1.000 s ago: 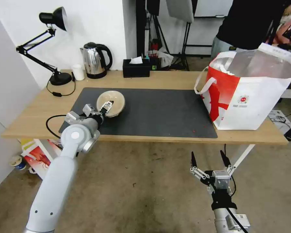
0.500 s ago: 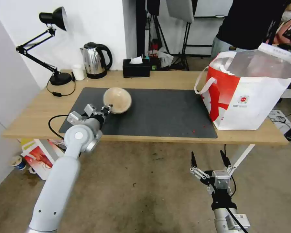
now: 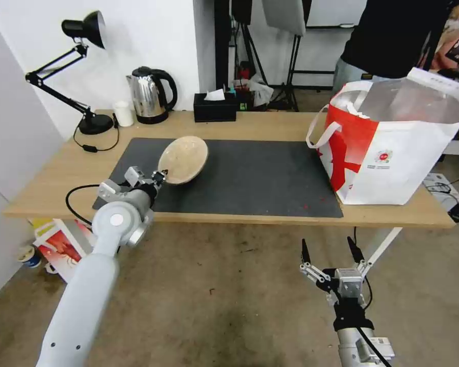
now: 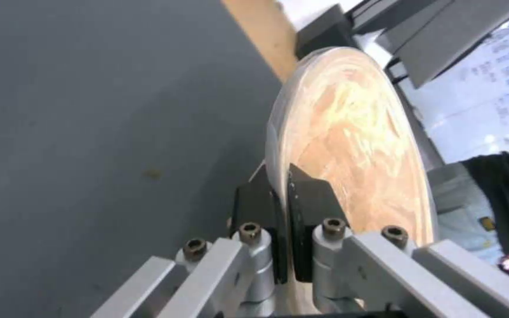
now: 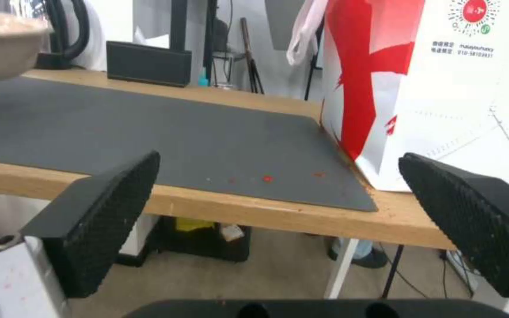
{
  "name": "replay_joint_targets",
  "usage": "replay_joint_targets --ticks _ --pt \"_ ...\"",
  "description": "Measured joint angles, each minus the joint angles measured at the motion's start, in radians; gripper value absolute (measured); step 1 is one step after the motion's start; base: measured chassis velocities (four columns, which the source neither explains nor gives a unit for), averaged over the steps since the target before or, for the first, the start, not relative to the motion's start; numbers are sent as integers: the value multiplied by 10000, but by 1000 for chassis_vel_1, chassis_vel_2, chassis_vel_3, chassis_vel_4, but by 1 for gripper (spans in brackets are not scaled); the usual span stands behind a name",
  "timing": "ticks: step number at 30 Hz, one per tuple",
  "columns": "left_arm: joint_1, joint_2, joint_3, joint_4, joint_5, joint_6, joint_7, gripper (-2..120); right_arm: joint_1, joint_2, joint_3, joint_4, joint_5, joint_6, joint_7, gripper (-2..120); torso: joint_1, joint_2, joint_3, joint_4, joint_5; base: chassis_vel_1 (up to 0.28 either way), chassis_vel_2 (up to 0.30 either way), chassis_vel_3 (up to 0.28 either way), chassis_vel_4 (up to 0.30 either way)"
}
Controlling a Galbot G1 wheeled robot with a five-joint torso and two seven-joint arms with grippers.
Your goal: Pick up the trash from the table and place it into the takeout bag.
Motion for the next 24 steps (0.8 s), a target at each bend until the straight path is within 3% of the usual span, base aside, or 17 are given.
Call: replay_joint_targets --ticks 9,14,18,21,24 --pt "76 567 -296 -932 -580 -177 396 1 0 0 0 0 0 0 0 100 0 2 0 2 -1 0 0 0 0" --pt "-346 958 -250 -1037 -994 -216 668 1 0 0 0 0 0 0 0 100 1 1 0 1 0 0 0 0 0" --pt "-1233 1762 144 -965 -1577 -425 1137 1 0 0 0 0 0 0 0 100 0 1 0 -1 -1 0 0 0 0" --pt "-2495 2714 891 -590 -2058 -643 1494 1 0 0 0 0 0 0 0 100 0 1 0 1 0 0 0 0 0" --pt "-3370 3075 1548 -232 -2268 -767 1730 1 0 0 0 0 0 0 0 100 3 1 0 1 1 0 0 0 0"
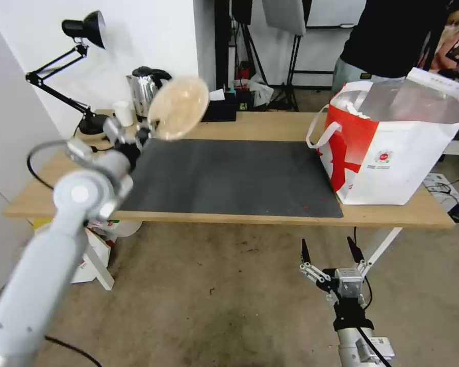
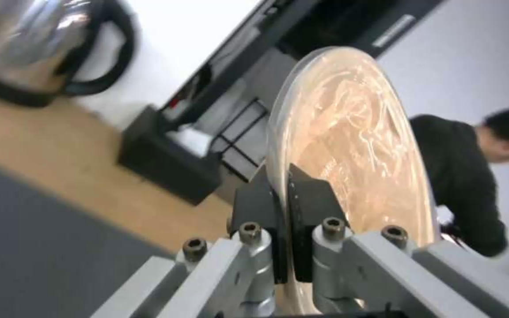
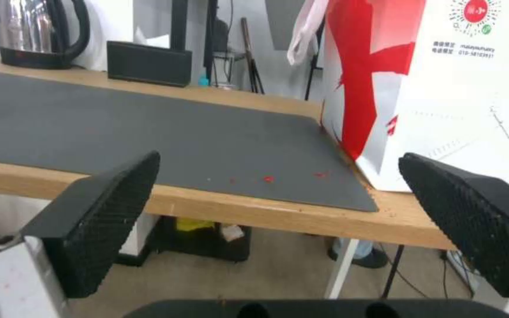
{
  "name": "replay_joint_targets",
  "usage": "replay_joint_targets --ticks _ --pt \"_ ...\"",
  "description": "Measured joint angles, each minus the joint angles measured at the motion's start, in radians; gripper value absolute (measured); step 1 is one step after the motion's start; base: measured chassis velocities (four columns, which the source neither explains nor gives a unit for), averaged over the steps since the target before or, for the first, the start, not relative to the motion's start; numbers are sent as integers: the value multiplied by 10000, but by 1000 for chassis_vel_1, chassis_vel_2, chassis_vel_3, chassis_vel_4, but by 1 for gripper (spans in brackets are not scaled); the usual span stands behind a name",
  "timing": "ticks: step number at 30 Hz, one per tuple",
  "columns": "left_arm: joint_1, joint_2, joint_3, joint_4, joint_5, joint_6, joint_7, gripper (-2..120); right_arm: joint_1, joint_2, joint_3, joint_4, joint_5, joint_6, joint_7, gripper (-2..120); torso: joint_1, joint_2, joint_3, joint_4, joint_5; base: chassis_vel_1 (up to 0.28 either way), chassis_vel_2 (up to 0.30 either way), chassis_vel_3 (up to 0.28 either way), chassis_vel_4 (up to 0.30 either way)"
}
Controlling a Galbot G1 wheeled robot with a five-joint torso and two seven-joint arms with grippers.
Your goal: Pick up the trash from the table and place it into the takeout bag.
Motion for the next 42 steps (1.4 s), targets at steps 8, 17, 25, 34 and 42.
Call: replay_joint_targets --ticks 8,17,25,34,42 --pt "-2754 -4 1882 1100 -394 -291 469 1 0 0 1 0 0 0 0 100 0 0 0 -4 2 0 0 0 0" --pt "-5506 -651 4136 3236 -687 -275 1046 1 1 0 1 0 0 0 0 100 1 -1 1 0 -2 0 0 0 0" --pt "-7864 -2536 6093 5523 -544 -439 1505 1 1 0 1 0 0 0 0 100 0 -2 1 -2 3 0 0 0 0" --pt "-8624 -4405 6915 7619 54 -714 1522 1 1 0 1 -1 -1 0 0 100 -1 -2 1 -1 2 0 0 0 0" --pt "-9166 -5495 7535 8824 297 -874 1504 1 0 0 1 -1 -1 0 0 100 -1 -2 1 -1 2 0 0 0 0"
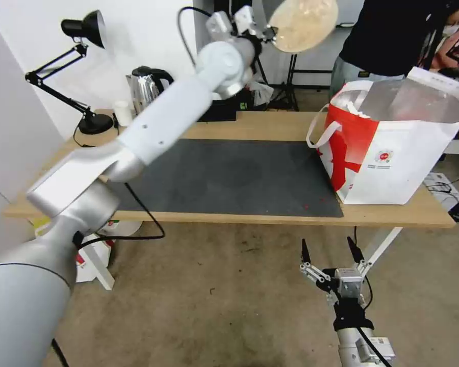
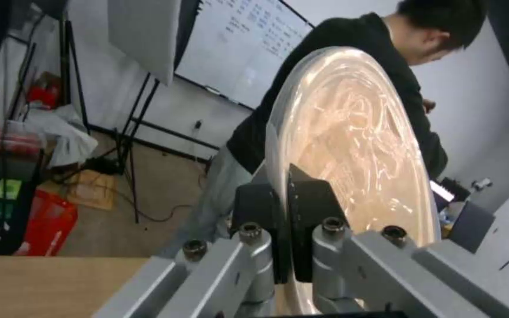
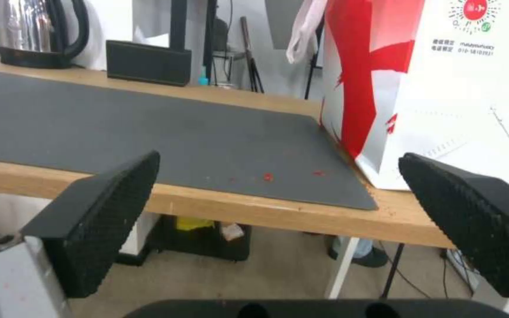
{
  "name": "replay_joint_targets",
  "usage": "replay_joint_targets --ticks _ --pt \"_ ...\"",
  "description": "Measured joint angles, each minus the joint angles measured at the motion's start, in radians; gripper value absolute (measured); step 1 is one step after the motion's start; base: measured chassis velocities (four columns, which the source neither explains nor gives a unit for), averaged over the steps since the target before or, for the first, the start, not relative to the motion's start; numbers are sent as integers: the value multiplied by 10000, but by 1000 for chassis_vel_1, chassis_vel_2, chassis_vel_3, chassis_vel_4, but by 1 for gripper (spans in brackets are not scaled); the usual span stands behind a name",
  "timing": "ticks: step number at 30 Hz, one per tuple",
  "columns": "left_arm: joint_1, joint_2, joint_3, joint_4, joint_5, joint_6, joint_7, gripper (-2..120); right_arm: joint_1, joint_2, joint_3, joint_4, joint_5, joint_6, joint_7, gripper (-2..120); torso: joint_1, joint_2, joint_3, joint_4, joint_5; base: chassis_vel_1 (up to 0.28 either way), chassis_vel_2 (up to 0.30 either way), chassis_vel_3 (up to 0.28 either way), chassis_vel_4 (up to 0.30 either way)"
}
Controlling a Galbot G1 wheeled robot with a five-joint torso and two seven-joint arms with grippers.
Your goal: Pick up the trash from the table and place it into the takeout bag.
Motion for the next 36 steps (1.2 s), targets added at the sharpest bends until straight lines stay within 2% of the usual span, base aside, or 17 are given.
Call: replay_joint_targets --ticks 3,4,7,15,17,21,22,26,36 --pt "-372 -742 252 830 112 -29 -20 1 0 0 0 0 0 0 0 100 -1 0 -1 0 0 0 0 0 0" --pt "-372 -742 252 830 112 -29 -20 1 0 0 0 0 0 0 0 100 -1 0 -1 0 0 0 0 0 0" --pt "-597 -1323 369 1447 272 -58 -22 1 1 0 0 0 0 0 0 100 0 0 -1 -6 3 0 0 0 0" --pt "-598 -1430 1108 1500 316 -201 105 1 1 0 0 0 0 0 0 100 -1 0 -1 3 -2 0 0 0 0" --pt "-562 -1423 1183 1493 311 -214 294 1 0 0 0 0 0 0 0 100 -1 0 0 0 -3 0 0 0 0" --pt "-470 -1401 1430 1471 218 -569 1560 1 0 0 0 0 0 0 0 100 -1 0 -1 2 -3 0 0 0 0" --pt "-470 -1401 1430 1471 218 -569 1560 1 0 0 0 0 0 0 0 100 -1 0 -1 2 -3 0 0 0 0" --pt "-323 -1393 1781 1444 185 -1220 2594 1 0 0 0 0 0 0 0 100 -1 0 -1 0 -2 0 0 0 0" --pt "-328 -1378 2335 1326 272 -1588 3266 1 1 0 0 0 0 0 0 100 -1 0 -1 0 -2 0 0 0 0"
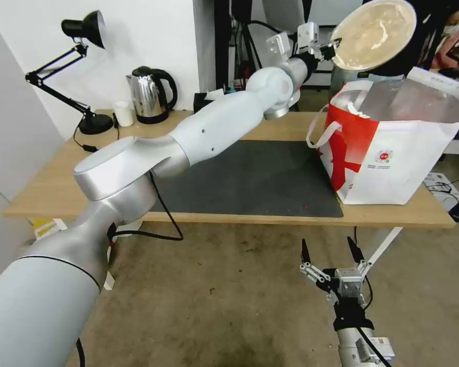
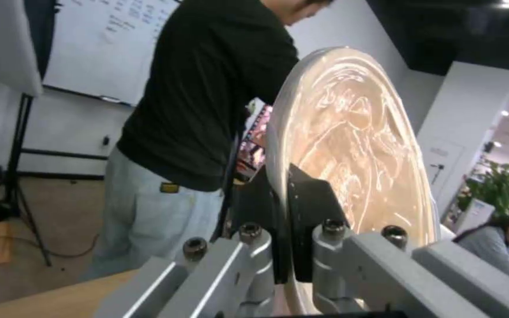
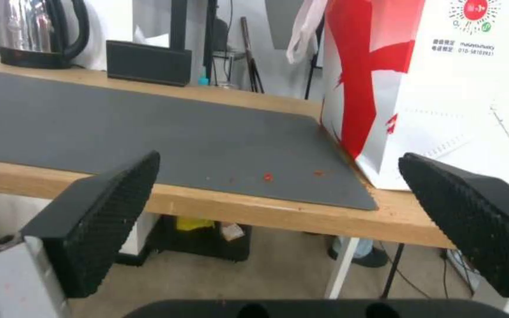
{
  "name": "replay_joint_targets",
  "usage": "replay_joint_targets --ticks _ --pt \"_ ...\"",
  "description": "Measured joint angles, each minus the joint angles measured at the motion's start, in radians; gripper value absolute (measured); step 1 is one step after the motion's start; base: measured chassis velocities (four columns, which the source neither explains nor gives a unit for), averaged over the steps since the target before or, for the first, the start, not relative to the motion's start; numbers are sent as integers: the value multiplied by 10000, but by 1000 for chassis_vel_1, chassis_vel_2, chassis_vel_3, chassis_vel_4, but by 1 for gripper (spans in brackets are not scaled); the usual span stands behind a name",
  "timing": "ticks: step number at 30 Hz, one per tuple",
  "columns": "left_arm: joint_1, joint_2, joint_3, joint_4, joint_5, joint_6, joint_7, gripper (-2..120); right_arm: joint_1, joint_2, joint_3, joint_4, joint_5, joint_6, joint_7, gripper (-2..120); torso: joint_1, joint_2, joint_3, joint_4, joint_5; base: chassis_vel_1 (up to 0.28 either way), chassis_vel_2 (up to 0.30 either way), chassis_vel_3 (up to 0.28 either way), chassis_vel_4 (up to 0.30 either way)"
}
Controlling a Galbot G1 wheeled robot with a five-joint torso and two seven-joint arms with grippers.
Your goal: Pick up the trash from the table and place it into the takeout bag.
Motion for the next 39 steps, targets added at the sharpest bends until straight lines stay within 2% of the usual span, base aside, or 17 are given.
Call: replay_joint_targets --ticks 17,39 --pt "289 6 1237 72 335 -187 187 1 0 0 0 0 0 0 0 100 0 0 0 -1 0 0 0 0 0" --pt "705 15 1421 400 602 -150 322 1 0 0 0 0 0 0 0 100 0 0 0 -1 0 0 0 0 0"
